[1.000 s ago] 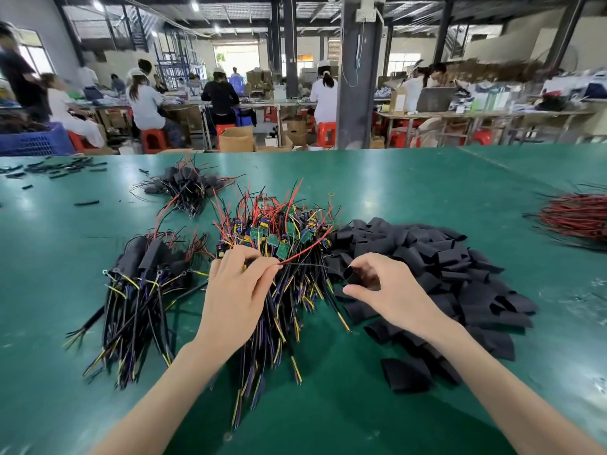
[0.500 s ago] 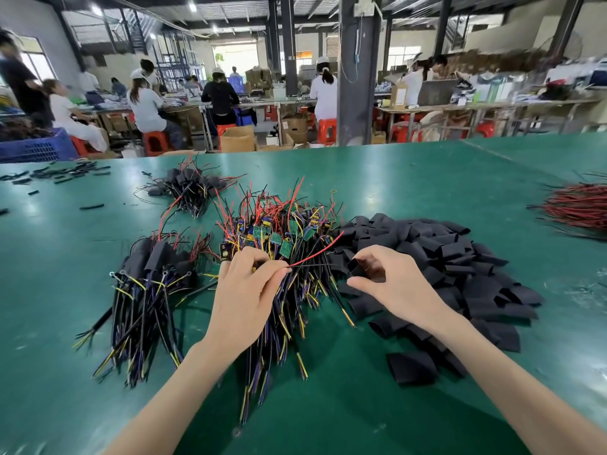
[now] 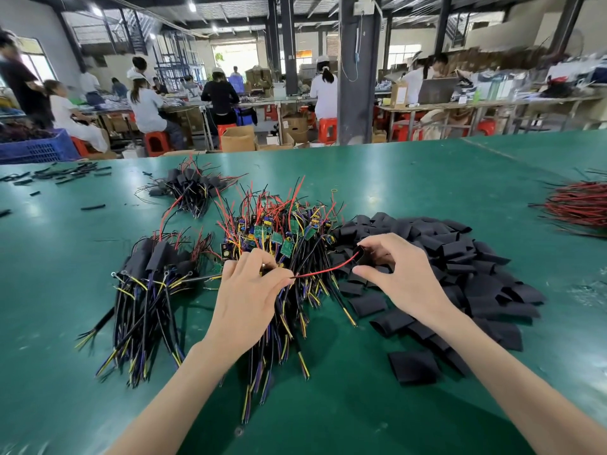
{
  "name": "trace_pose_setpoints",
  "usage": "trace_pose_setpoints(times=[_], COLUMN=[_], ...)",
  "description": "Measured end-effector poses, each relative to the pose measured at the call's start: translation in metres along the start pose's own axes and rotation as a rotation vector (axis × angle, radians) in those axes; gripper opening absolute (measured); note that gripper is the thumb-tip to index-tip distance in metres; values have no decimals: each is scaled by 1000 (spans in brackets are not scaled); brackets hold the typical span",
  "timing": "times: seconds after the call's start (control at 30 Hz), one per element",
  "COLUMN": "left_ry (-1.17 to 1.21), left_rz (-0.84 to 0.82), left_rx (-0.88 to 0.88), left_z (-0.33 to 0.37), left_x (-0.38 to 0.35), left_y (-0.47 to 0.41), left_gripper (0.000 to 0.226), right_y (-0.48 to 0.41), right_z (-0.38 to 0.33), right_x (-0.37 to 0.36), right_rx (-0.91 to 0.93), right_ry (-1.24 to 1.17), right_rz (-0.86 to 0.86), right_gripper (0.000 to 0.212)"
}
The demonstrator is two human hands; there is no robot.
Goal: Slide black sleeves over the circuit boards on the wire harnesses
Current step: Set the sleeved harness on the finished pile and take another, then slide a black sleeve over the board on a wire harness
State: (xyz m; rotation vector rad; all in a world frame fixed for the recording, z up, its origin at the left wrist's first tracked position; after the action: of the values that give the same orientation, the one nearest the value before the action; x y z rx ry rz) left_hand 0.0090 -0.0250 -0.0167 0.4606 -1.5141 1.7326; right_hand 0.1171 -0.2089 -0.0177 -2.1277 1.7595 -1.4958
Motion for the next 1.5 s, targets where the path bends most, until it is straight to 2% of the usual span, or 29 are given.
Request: trace_pose_setpoints(times=[0.13,0.2,0.27,0.33,0.4,0.53,0.63,0.83,0.97,1.2,1.33,1.5], left_ry=[-46,-66,-60,-7,34,147,335,466,514,329,361,437], left_rz=[-19,-31,-20,-60,-129,-193,-192,-135,-155,-59,-97,-144], left_rx=[-6,-4,-21,-10,-40,-75,-82,-50,-16,-130,-103,-129], left_z=[0,0,2,6,17,37,42,32,28,34,32,36], left_x=[-2,-4,-4,-7,-14,-30,-37,-33,-33,-21,-24,-23], left_y=[0,0,0,0,1,7,10,7,8,3,5,8], left_gripper=[8,12,4,22,37,62,84,69,70,64,72,71], right_y=[1,3,7,14,20,30,30,26,25,30,32,34], right_z=[-6,-16,-29,-42,-52,-66,-62,-51,-53,-59,-64,-61], right_x=[-1,0,-3,-8,-14,-29,-36,-28,-28,-30,-32,-37], right_rx=[66,169,315,431,496,551,470,342,355,410,470,471], right_ry=[29,148,347,545,618,550,384,185,151,215,301,251], right_rz=[-20,-5,20,53,75,35,-83,-104,-113,-107,-101,-143], right_gripper=[35,35,36,36,35,36,36,32,33,34,34,33])
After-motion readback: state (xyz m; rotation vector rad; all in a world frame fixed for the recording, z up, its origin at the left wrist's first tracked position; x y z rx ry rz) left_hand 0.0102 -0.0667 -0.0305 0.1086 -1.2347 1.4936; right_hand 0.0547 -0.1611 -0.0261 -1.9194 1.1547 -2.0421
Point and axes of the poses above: each hand's wrist, its own y-axis away from the middle knuckle, its own x-axis out of the back of the hand, z = x × y, the point moved 9 cm from there along -y, towards the middle knuckle, and after that the axes turned 11 degrees about y, right-handed, at the moved point
